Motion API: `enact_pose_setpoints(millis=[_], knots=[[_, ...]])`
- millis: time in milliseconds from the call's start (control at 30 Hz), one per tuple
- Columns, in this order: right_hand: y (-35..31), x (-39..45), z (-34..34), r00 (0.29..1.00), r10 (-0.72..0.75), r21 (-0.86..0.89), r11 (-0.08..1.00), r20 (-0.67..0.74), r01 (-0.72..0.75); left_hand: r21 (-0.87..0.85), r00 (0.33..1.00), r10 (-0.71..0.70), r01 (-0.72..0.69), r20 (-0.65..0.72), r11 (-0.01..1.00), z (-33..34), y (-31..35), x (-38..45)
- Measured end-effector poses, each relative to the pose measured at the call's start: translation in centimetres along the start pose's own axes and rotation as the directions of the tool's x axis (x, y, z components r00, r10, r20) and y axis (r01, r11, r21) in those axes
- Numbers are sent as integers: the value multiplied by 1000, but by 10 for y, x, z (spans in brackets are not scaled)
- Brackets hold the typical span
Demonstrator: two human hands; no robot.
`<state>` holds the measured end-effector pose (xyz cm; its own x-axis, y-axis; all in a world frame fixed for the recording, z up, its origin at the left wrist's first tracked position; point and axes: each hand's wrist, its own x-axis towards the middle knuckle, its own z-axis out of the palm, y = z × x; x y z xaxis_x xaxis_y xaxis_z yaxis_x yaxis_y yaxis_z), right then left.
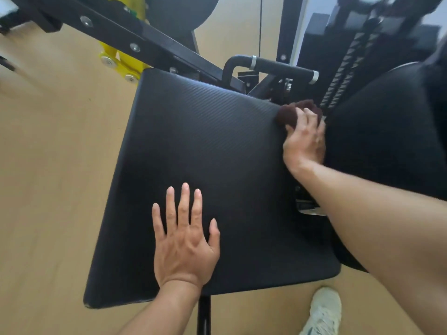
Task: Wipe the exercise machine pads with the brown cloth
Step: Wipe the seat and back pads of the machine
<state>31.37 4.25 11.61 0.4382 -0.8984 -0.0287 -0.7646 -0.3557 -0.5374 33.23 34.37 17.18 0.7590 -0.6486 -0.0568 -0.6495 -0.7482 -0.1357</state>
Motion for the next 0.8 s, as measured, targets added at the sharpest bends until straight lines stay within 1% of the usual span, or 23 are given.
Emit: enact_pose_setpoints(millis=[67,133,200,333,467,533,600,667,733,800], knots=[[0,-20,2,997,72,58,996,-24,-70,-4,1000,2,-2,-6,1000,1,0,0],[3,-37,3,992,129,93,987,-6,-128,-13,1000,6,-6,-9,1000,1,1,0],[6,-40,2,988,153,110,982,20,-154,-23,1000,8,-8,-13,1000,1,1,0],[3,-13,7,989,147,123,981,16,-148,-24,1000,9,-9,-27,1000,0,1,0],[-6,24,13,978,209,141,969,-16,-205,-16,999,13,-14,-32,1000,2,1,-1],[-7,34,13,977,211,149,967,-25,-205,-20,999,9,-10,-40,1000,3,1,-1],[-5,33,7,985,170,171,972,-22,-163,-16,999,5,-6,-43,1000,3,2,0],[-4,18,0,996,93,203,975,7,-92,-10,999,5,-6,-40,1000,3,2,0],[-10,-12,-8,998,-32,214,977,52,20,-11,999,0,-1,-34,1000,2,3,0],[-20,-58,-13,975,-200,247,954,100,171,-17,999,-9,9,-31,1000,0,4,0]])
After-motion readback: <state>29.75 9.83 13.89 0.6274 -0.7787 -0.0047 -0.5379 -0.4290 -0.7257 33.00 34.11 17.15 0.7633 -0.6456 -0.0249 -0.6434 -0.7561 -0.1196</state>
